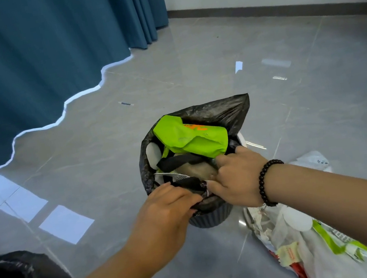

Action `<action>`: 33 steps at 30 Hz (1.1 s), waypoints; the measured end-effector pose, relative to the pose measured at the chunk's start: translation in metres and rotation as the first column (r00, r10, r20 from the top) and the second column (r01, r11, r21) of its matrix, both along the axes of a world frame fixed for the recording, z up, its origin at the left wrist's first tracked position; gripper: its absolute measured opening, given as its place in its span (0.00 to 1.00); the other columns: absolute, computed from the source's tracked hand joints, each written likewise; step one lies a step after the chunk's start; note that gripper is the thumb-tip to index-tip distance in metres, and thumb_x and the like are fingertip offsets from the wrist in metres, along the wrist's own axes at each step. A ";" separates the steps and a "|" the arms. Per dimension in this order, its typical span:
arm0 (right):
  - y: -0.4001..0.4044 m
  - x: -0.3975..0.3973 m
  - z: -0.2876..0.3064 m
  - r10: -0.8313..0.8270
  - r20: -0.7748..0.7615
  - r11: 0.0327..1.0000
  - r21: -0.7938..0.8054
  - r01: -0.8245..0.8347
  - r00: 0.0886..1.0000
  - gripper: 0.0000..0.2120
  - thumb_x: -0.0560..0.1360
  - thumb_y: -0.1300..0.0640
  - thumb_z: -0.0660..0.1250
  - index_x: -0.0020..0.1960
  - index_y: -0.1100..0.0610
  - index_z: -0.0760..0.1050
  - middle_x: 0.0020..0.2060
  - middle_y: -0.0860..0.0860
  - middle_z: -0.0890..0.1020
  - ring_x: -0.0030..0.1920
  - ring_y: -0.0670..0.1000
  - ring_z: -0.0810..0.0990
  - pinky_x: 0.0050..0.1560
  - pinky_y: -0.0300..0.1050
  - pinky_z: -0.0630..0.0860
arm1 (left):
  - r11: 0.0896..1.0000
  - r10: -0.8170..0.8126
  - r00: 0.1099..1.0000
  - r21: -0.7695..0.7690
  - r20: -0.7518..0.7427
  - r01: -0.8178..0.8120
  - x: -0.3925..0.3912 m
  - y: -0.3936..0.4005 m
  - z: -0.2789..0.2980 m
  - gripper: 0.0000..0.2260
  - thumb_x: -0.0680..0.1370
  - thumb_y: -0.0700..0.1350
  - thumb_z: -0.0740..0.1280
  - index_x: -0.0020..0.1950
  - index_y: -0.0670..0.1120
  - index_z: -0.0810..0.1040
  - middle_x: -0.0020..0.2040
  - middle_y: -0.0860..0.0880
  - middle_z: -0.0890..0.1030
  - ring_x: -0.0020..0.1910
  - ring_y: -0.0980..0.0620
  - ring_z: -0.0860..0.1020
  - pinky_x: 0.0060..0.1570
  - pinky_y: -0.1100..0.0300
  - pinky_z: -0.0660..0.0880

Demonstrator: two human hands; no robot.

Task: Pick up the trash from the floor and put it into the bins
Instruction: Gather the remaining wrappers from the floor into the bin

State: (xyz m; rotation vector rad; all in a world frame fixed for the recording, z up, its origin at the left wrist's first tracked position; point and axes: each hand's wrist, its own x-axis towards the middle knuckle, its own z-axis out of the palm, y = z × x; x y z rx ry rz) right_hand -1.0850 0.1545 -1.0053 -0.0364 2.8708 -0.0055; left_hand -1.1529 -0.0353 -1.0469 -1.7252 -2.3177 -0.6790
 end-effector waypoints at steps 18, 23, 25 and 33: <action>0.041 0.103 -0.049 -0.212 -0.533 0.925 -0.380 -0.008 0.819 0.20 0.78 0.51 0.56 0.67 0.55 0.72 0.66 0.55 0.73 0.66 0.54 0.70 0.65 0.47 0.68 | 0.965 0.257 0.966 -0.046 -0.028 -0.258 0.026 0.013 0.022 0.23 0.67 0.39 0.73 0.62 0.44 0.76 0.57 0.47 0.77 0.56 0.46 0.75 0.54 0.49 0.75; 0.067 0.149 -0.087 -0.640 -0.327 0.684 -0.654 0.322 0.695 0.15 0.75 0.55 0.64 0.61 0.54 0.76 0.59 0.49 0.75 0.61 0.50 0.74 0.61 0.35 0.64 | 0.998 0.068 0.977 0.002 -0.201 -0.069 0.059 0.036 0.017 0.17 0.68 0.36 0.69 0.57 0.41 0.81 0.55 0.44 0.79 0.57 0.45 0.75 0.57 0.47 0.71; 0.074 0.165 -0.103 -0.716 -0.202 0.607 -0.653 0.453 0.668 0.15 0.73 0.63 0.68 0.59 0.55 0.77 0.57 0.50 0.76 0.60 0.52 0.75 0.59 0.35 0.64 | 1.000 -0.020 0.978 -0.020 -0.206 0.016 0.072 0.046 0.006 0.15 0.67 0.35 0.69 0.53 0.42 0.82 0.54 0.45 0.80 0.56 0.46 0.76 0.57 0.48 0.71; 0.063 0.221 -0.144 -0.847 -0.007 0.427 -0.605 0.672 0.532 0.14 0.71 0.62 0.69 0.57 0.56 0.78 0.47 0.48 0.75 0.49 0.51 0.77 0.49 0.36 0.67 | 0.849 0.341 0.808 -0.527 0.481 -0.044 0.147 0.093 -0.073 0.12 0.77 0.44 0.63 0.60 0.51 0.76 0.57 0.53 0.78 0.57 0.53 0.75 0.57 0.59 0.73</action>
